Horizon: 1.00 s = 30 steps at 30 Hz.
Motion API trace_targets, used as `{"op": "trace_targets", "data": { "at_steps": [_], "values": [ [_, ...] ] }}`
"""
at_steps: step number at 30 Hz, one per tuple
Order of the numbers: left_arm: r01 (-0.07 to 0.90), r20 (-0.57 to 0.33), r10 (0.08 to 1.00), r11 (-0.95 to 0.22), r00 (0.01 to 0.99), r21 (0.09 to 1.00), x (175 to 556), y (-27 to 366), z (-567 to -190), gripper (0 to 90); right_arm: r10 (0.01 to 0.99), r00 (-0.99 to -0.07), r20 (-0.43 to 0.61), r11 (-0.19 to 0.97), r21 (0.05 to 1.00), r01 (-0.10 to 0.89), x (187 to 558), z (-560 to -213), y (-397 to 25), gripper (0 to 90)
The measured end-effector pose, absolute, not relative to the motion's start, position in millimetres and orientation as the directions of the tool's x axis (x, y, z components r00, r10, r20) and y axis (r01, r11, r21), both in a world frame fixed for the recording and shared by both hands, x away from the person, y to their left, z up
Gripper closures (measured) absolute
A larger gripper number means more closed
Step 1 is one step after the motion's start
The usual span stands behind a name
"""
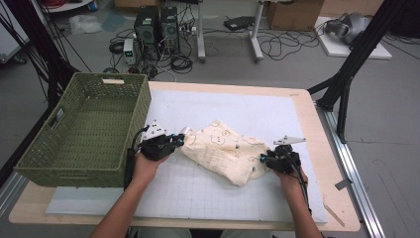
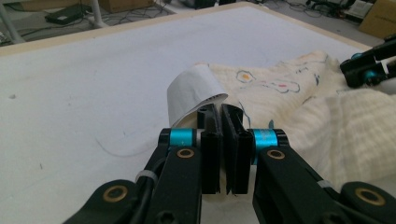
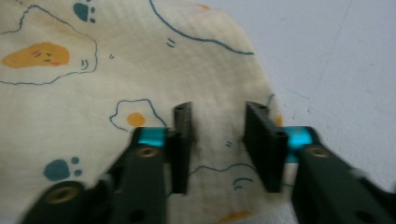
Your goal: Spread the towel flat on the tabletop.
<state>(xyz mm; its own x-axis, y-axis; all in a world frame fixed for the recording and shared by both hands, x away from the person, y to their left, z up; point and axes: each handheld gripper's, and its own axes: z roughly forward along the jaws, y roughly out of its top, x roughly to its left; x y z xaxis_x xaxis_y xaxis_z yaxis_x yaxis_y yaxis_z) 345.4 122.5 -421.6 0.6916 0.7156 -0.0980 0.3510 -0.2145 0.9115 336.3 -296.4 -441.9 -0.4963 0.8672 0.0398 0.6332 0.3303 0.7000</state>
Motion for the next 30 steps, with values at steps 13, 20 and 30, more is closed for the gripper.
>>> {"op": "trace_targets", "data": {
  "at_steps": [13,20,30],
  "values": [
    [0.366,-0.117,0.661,-0.252,0.741,0.896,320.2,119.1,-431.9,85.6,0.926,-0.371,-0.072,0.318,0.680,0.661,364.5,-432.7,-315.8,88.0],
    [0.397,-0.165,0.605,-0.272,0.779,0.876,307.9,116.7,-435.5,79.1,0.950,-0.309,-0.054,0.247,0.733,0.634,364.6,-425.8,-324.9,77.2],
    [0.393,-0.174,0.686,-0.176,0.707,0.903,316.3,132.9,-415.5,51.7,0.897,-0.440,0.034,0.260,0.764,0.590,340.0,-422.8,-312.9,61.9]
  ]
}}
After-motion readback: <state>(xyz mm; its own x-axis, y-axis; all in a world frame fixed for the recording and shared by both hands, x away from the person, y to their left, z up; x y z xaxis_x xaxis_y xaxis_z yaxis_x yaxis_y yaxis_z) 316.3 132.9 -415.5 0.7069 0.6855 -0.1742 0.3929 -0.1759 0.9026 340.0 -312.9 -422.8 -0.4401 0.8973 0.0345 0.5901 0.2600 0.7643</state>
